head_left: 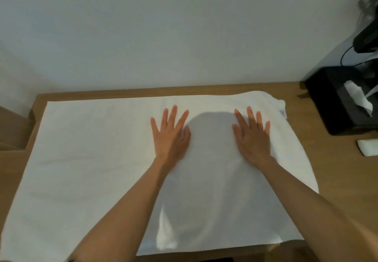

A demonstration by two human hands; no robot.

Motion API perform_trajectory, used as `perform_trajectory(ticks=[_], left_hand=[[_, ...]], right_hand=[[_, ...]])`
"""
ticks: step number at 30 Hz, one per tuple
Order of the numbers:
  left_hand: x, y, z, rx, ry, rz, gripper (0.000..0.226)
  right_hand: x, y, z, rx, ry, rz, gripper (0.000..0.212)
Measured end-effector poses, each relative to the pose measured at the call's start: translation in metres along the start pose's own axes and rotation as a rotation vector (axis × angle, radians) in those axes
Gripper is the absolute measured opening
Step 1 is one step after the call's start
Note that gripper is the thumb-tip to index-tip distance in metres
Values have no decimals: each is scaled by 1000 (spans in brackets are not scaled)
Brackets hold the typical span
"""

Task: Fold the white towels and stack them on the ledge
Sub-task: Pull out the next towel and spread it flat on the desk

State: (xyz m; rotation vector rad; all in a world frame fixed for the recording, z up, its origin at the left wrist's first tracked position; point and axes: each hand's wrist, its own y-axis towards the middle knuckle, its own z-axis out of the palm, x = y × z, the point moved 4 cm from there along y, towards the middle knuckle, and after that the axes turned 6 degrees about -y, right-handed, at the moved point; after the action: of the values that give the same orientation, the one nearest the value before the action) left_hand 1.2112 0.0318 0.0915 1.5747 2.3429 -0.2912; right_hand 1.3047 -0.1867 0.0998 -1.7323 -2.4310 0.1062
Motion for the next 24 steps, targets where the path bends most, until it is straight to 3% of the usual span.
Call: perform_trajectory(ticks=[2,4,6,8,10,13,16,19,24], left_hand=[[-2,1,1,35,6,-52,50],[-13,1,-1,34,-51,-101,50],[-34,3,-4,-2,-101,-108,51],[-61,7,-2,-3,-148,-99,51],[-89,11,7,21,-169,-80,50],[-126,17,23,56,-174,-43,50],[-150,21,38,87,-148,-26,50],[-161,21,52,125,-74,-20,51],[-160,21,61,113,29,-27,52]], right_hand=[[-13,4,-8,-25,49,-62,47],[-30,6,-26,-198,183,-78,41],[-53,11,-45,-389,250,7,34],[-79,17,-56,-464,292,154,30],[-104,24,-57,-432,401,297,25],[-133,35,-44,-213,523,458,19],[-141,46,-36,-24,525,433,26],[-140,55,-34,95,378,360,36],[-154,67,-49,-79,416,327,23]])
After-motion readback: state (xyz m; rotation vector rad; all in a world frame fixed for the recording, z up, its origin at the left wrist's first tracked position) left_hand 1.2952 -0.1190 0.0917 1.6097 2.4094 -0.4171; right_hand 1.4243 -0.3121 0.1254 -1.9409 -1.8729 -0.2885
